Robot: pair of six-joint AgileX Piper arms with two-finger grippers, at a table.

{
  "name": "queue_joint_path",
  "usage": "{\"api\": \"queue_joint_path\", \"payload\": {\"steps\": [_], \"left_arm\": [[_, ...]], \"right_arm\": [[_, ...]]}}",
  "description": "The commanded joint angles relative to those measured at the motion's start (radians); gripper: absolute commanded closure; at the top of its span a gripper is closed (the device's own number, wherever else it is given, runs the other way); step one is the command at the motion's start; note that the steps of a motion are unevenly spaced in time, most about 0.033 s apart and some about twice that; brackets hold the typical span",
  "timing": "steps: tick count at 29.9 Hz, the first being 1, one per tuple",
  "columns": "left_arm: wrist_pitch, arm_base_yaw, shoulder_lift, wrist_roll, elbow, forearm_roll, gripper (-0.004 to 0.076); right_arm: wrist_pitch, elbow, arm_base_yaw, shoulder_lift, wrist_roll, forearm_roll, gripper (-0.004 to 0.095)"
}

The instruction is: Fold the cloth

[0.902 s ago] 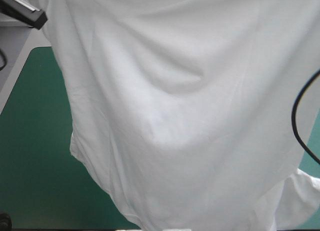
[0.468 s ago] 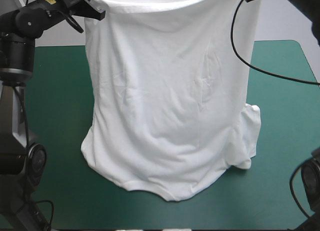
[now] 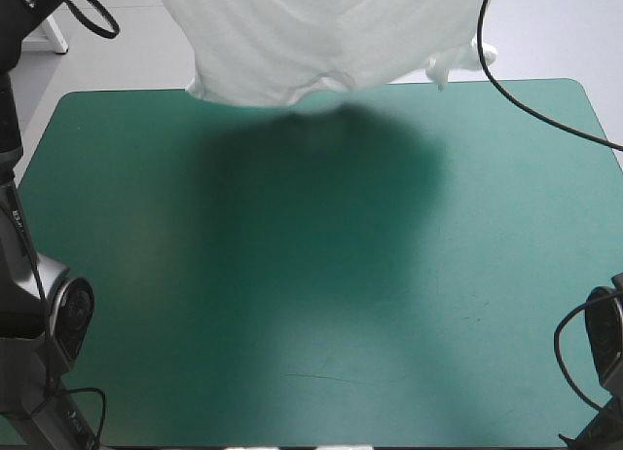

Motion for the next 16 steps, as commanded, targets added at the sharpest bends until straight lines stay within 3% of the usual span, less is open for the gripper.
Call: {"api": "queue_joint_path", "payload": {"steps": [1,5,7,16], "left_arm": [[-0.007,-0.002,-0.024,-0.021,0.03,-0.005,0.0705],[0.108,-0.002,-0.02,-0.095,0.212,0.025,0.0705],[0.122,-0.002,-0.022,-0.095,0.363,0.025,0.0705],[-0.037,-0.002,-0.231,-0.019,1.054,-0.122,0.0705]], "right_arm": [[0.061,-0.008,-0.012,-0.023,0.007,0.023,0.092],[0.255,0.106,-0.012,-0.002,0.046,-0.024,0.0901],[0.29,0.221,-0.012,-0.001,0.043,-0.01,0.0901],[0.139,0.968,-0.012,-0.232,-0.006,0.031,0.0901]]}}
